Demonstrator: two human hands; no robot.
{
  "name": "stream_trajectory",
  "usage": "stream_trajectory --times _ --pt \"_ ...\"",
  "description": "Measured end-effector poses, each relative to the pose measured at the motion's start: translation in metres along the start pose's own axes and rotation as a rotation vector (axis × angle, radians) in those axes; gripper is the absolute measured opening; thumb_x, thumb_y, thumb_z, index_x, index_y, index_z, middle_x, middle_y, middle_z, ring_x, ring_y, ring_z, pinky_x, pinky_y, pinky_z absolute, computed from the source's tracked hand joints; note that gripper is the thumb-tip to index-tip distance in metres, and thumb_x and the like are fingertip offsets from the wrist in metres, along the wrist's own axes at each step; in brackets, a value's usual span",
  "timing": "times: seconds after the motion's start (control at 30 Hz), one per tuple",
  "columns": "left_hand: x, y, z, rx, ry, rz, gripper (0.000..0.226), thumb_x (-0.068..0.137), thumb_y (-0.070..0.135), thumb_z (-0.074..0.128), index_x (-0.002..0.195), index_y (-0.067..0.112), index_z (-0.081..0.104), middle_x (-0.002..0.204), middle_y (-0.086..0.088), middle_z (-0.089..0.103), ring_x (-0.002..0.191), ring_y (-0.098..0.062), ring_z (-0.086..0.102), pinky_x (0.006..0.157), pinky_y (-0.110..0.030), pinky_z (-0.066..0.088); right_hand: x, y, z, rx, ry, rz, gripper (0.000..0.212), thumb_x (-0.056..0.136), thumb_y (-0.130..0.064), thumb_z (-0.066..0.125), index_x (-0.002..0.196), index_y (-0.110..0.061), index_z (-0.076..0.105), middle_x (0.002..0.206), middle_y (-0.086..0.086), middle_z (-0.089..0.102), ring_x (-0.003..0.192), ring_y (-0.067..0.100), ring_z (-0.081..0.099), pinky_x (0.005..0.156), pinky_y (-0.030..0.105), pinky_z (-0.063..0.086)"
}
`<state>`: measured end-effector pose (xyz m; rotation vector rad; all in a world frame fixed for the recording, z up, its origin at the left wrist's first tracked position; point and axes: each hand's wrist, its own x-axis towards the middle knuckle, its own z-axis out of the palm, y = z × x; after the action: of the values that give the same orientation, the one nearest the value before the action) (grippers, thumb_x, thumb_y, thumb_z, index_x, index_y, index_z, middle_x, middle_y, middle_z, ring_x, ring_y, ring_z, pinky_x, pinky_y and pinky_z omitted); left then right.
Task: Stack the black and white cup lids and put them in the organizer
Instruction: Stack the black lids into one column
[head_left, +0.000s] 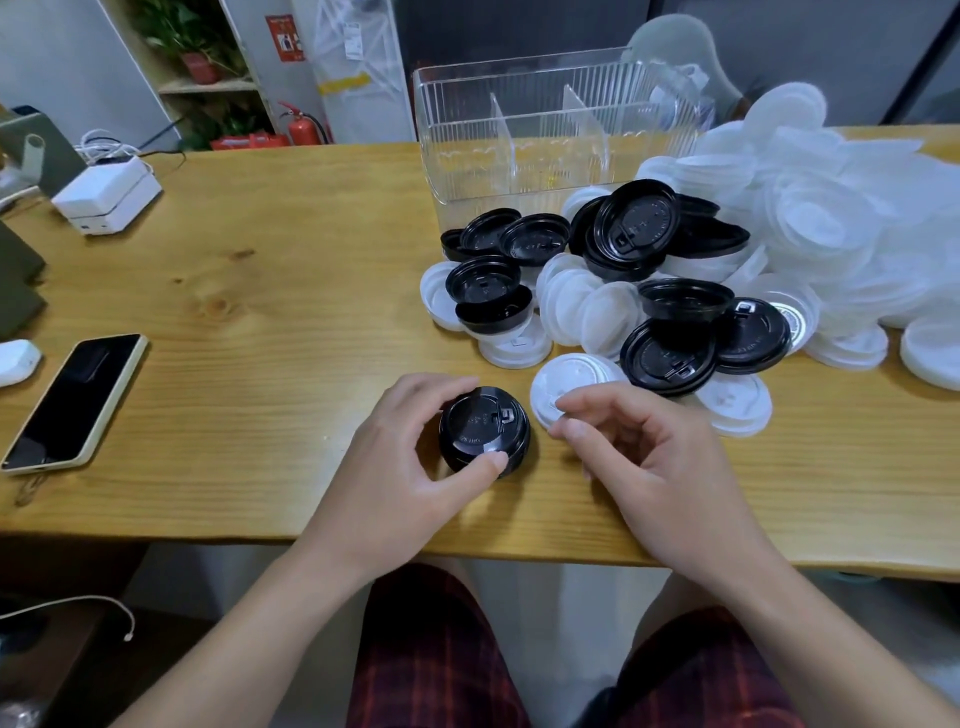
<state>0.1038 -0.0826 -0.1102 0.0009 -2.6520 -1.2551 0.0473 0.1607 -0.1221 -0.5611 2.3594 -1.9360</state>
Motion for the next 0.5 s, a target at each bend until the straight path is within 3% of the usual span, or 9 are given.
stream_trajectory --times 0.33,0.4,0.5 --pt "-0.002 0.000 -0.001 0.044 -0.033 0.016 0.058 0.094 0.038 0.083 0.148 0.035 0.064 0.143 0.027 0.062 0.138 0.001 0.057 0.108 -0.009 0.040 -0.002 0.006 -0.001 -0.114 -0.027 -0.051 0.010 0.100 -0.023 0.077 0.108 -0.029 0.078 0.095 0.000 0.078 0.070 0.029 0.064 0.067 0.051 0.055" --pt "0.001 -0.001 -0.002 0.051 -0.035 0.013 0.057 0.096 0.039 0.081 0.149 0.036 0.062 0.143 0.030 0.062 0.138 0.006 0.055 0.107 -0.006 0.038 -0.001 0.006 -0.001 -0.148 -0.027 -0.067 0.010 0.100 -0.024 0.077 0.108 -0.030 0.078 0.094 -0.003 0.078 0.067 0.025 0.063 0.065 0.045 0.055" --pt "0.012 -0.004 -0.008 0.081 -0.039 0.006 0.057 0.097 0.041 0.080 0.150 0.037 0.060 0.141 0.033 0.061 0.135 0.011 0.054 0.105 -0.002 0.035 0.005 0.000 0.001 -0.255 -0.008 -0.139 0.012 0.099 -0.019 0.080 0.106 -0.029 0.079 0.085 -0.017 0.073 0.061 0.012 0.058 0.063 0.023 0.047"
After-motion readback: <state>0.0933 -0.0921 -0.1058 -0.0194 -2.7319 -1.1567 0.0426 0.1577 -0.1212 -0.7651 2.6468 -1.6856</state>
